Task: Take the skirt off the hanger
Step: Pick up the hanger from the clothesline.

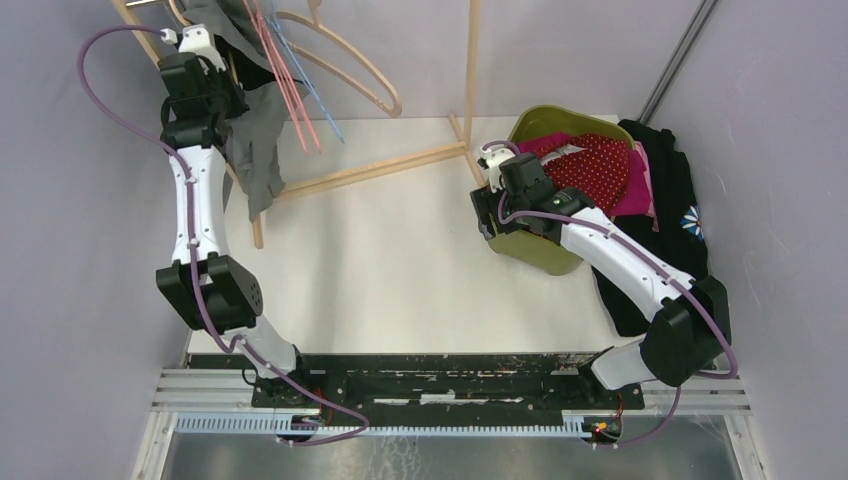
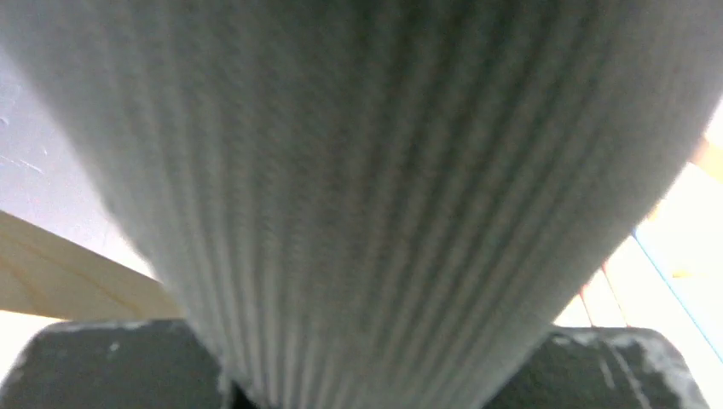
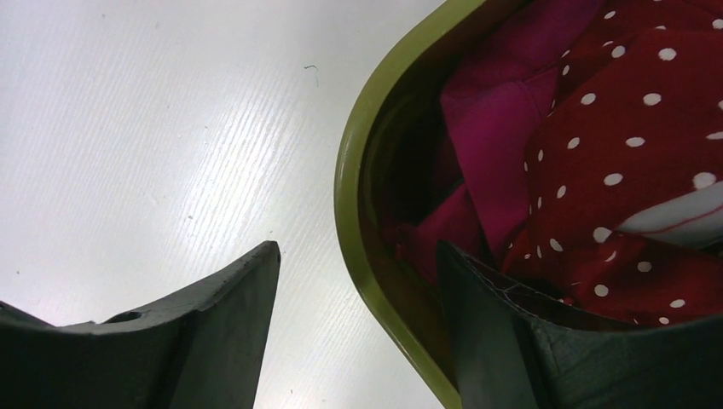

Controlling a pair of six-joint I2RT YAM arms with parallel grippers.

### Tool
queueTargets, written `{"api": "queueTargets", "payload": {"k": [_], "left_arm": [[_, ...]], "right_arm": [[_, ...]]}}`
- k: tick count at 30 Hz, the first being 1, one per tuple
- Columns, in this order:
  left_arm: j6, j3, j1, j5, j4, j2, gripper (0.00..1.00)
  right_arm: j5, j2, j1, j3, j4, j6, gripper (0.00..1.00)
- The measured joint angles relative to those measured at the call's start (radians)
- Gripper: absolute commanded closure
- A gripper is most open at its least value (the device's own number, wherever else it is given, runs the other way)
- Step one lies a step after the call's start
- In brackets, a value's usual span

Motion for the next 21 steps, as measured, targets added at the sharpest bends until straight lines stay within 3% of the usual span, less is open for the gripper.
{"api": "queueTargets", "payload": {"k": [6,21], "left_arm": [[0.007,-0.011,-0.002,0.032,0.042,0.002,0.97],[0.006,-0.281,-0.002,-0.059,0.389,-0.162,0.97]], "right_arm": [[-0.008,0.000,0.000,0.000,0.000,0.000,0.28],[-0.022,0.000,0.000,0.000,0.001,0.000,0.28]]}}
